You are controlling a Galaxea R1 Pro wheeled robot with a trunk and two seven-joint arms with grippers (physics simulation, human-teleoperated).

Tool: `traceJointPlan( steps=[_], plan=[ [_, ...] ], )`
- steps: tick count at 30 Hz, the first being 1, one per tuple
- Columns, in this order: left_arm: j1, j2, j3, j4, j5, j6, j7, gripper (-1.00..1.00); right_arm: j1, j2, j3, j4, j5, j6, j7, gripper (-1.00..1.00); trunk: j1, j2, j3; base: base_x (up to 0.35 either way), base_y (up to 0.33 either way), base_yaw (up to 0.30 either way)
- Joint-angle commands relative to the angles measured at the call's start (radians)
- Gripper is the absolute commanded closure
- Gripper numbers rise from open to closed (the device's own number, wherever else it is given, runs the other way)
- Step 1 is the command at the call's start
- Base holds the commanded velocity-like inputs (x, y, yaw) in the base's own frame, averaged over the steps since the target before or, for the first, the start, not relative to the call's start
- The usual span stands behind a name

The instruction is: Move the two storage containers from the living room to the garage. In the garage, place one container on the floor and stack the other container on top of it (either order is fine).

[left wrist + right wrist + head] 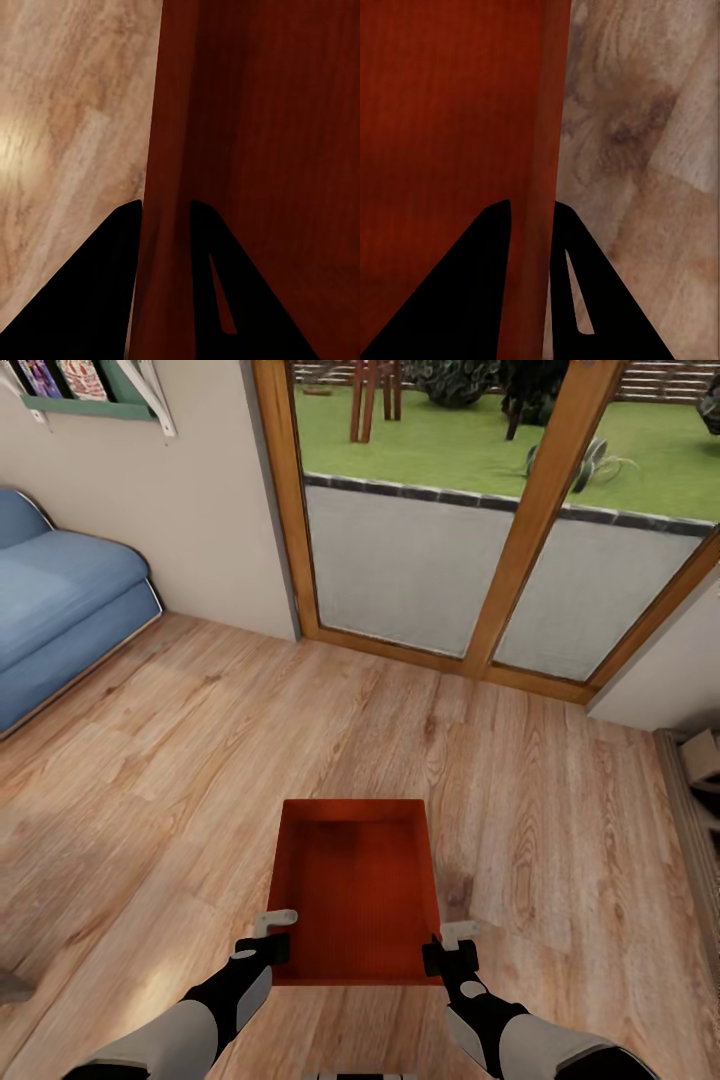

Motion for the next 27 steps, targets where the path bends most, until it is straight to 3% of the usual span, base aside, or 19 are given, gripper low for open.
traceJointPlan(
  steps=[1, 27],
  plan=[
    [0.001, 0.0, 0.01, -0.001, -0.003, 0.002, 0.011, 1.0, -0.001, 0.003, -0.049, -0.001, -0.001, -0.003, 0.0, 1.0, -0.004, 0.007, 0.003, 0.0, 0.0, 0.0],
    [0.001, 0.001, 0.012, -0.001, -0.002, 0.001, 0.011, 1.0, -0.001, 0.003, -0.049, 0.0, -0.001, -0.013, 0.0, 1.0, -0.104, 0.189, 0.084, 0.0, 0.0, 0.0]
  ],
)
